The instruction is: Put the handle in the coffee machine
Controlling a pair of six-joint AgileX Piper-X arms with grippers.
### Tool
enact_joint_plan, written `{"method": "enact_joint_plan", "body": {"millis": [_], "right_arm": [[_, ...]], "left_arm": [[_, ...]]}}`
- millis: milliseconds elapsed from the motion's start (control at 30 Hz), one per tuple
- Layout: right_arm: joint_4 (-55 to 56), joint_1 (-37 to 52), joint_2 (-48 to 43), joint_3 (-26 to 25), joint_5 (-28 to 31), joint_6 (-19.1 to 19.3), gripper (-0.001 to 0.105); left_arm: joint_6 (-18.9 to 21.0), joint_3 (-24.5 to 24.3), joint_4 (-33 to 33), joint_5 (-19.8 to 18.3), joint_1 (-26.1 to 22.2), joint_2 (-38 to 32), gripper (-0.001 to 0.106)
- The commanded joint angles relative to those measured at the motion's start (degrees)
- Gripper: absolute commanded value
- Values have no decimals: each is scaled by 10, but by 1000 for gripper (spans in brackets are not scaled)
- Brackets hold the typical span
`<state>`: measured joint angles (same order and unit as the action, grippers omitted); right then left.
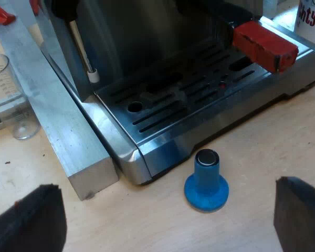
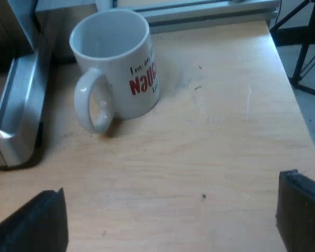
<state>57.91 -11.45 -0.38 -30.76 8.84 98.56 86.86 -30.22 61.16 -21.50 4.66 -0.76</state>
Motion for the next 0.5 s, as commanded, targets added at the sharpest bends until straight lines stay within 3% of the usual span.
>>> {"method": "enact_joint_plan", "body": {"millis": [33, 500], "right_arm": [[-12, 4, -25, 17, 3, -2, 81], [-23, 4, -25, 22, 3, -13, 81]], "left_arm": [[3, 0, -12, -2, 2, -80, 82], [3, 0, -12, -2, 2, -80, 82]]}}
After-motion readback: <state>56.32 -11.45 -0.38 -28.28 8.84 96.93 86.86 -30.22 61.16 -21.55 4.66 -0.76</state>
